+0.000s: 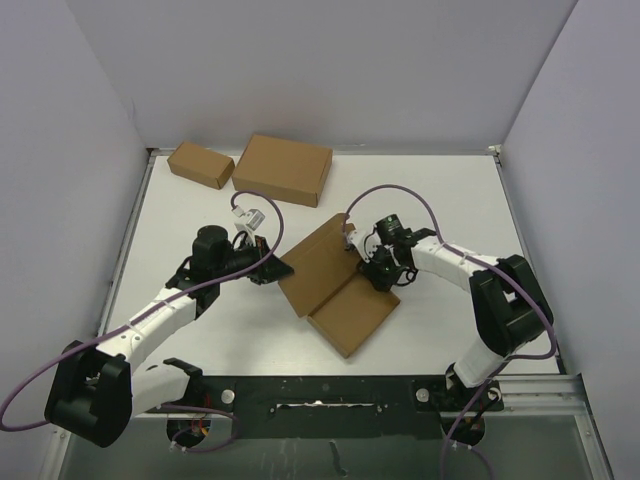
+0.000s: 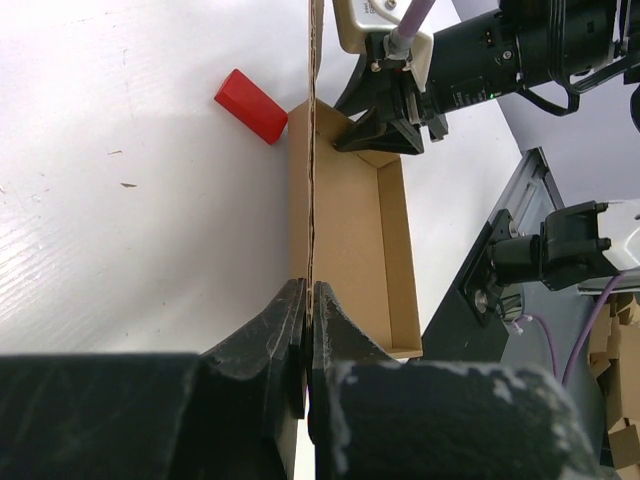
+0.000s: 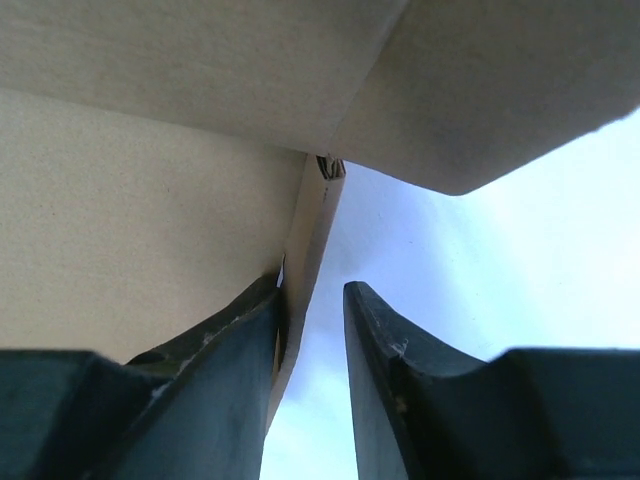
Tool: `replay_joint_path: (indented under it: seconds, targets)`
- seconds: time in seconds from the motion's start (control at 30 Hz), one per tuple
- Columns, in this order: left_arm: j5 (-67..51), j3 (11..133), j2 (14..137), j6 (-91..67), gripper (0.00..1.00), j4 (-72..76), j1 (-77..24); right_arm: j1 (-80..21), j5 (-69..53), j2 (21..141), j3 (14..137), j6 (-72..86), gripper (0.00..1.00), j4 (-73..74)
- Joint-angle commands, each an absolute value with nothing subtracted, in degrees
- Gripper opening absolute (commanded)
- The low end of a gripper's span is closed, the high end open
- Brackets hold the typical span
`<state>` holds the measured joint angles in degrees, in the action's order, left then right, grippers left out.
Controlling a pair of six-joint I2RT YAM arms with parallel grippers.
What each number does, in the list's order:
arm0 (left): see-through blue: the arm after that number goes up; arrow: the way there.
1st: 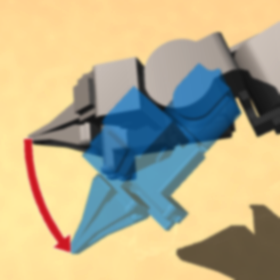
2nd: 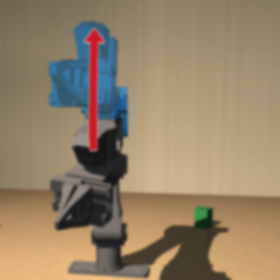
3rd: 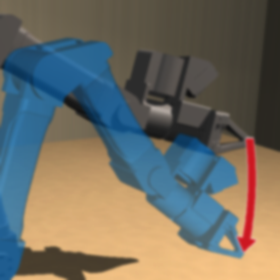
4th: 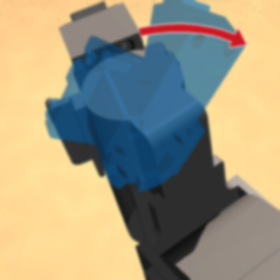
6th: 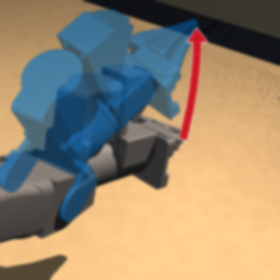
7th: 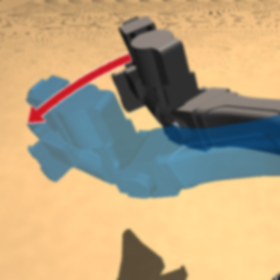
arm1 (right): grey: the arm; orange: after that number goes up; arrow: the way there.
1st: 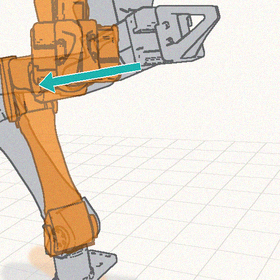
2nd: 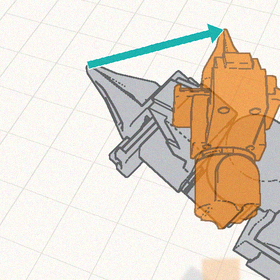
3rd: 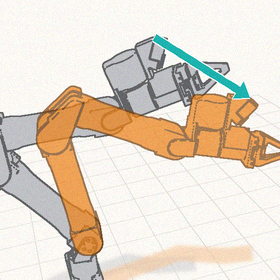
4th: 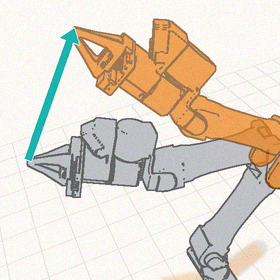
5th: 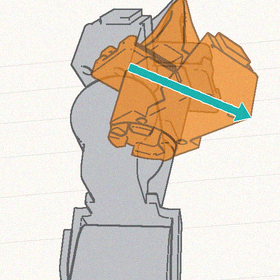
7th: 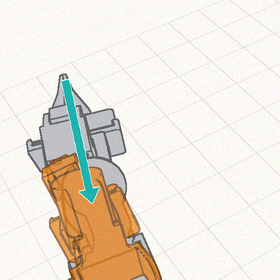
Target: Fold the paper box
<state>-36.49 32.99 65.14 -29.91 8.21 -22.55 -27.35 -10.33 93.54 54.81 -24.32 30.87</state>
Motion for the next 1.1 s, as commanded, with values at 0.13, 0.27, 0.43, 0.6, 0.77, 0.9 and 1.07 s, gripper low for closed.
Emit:
replay_joint_path:
  seconds: [0.13,0.27,0.43,0.6,0.77,0.9,1.07]
  targets:
    - [-37.09,34.54,63.9,-30.25,0.0,12.22,-22.32,-24.11,-14.81,91.05,55.15,-27.08,0.34,35.18]
    - [-37.09,34.54,63.81,-30.23,0.0,12.15,-22.37,-23.89,-16.96,89.76,55.29,-30.79,0.34,38.03]
    - [-37.09,34.79,63.83,-30.29,0.0,12.06,-22.32,-23.6,-18.06,89.53,55.2,-32.08,0.32,39.05]
    - [-37.1,34.8,63.64,-30.41,0.0,12.11,-22.34,-23.79,-15.37,90.54,55.15,-31.49,0.19,38.43]
    - [-37.09,34.87,63.63,-30.58,0.0,12.22,-22.33,-24.13,-12.32,91.69,54.94,-30.47,0.1,37.47]
    - [-37.11,34.94,63.5,-30.76,0.0,12.3,-22.32,-24.38,-10.36,91.98,55.0,-29.21,0.02,36.22]
    - [-37.61,35.13,63.63,-31.74,0.0,13.06,-22.6,-24.07,-13.2,90.96,55.59,-28.83,0.29,36.33]
